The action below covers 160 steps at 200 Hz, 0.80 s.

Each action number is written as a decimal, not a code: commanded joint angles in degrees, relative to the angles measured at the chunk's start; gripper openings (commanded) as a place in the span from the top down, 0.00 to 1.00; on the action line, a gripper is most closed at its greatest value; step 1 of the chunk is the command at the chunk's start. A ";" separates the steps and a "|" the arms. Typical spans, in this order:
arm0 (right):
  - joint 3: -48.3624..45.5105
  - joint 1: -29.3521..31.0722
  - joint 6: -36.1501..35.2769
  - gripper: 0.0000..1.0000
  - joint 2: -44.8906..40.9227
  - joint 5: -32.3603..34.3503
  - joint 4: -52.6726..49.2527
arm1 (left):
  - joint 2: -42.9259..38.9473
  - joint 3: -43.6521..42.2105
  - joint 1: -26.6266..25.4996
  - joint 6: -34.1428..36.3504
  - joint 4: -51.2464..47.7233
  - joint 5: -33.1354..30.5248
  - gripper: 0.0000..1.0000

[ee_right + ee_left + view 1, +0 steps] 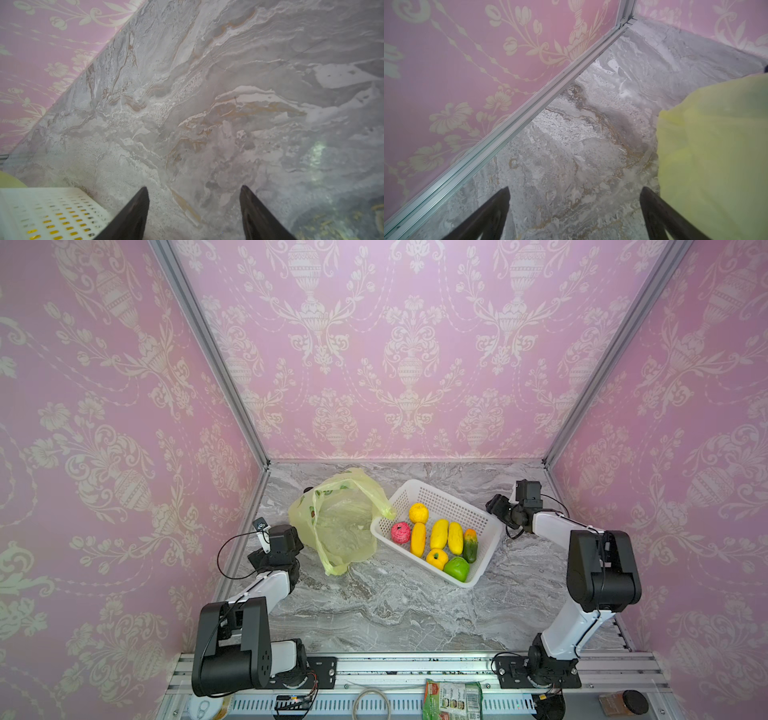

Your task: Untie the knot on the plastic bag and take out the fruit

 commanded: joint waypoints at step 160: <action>-32.80 -2.42 -19.65 0.00 -22.72 16.15 34.47 | 9.02 -10.19 0.47 7.08 36.02 11.15 0.01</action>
